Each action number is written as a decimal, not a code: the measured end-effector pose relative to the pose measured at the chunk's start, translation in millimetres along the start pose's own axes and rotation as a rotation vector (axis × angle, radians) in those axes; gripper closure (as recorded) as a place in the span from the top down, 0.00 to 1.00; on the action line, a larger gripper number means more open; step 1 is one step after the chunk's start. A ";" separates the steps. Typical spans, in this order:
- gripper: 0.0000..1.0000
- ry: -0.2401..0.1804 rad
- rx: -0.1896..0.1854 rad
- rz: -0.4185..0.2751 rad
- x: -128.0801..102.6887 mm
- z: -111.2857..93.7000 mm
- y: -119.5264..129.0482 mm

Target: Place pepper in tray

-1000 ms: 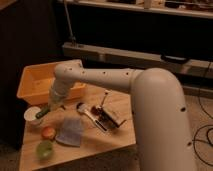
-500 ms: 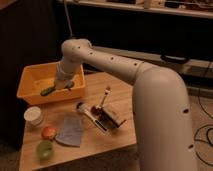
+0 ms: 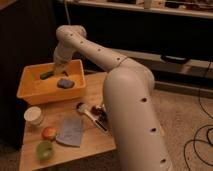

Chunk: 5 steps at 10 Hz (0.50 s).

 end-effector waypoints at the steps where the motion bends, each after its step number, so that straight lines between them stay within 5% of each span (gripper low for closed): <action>1: 0.39 -0.009 0.013 0.041 2.3 0.5 -2.1; 4: 0.69 0.004 0.006 0.095 16.6 10.8 7.6; 5: 0.71 0.004 0.007 0.095 16.1 9.8 7.1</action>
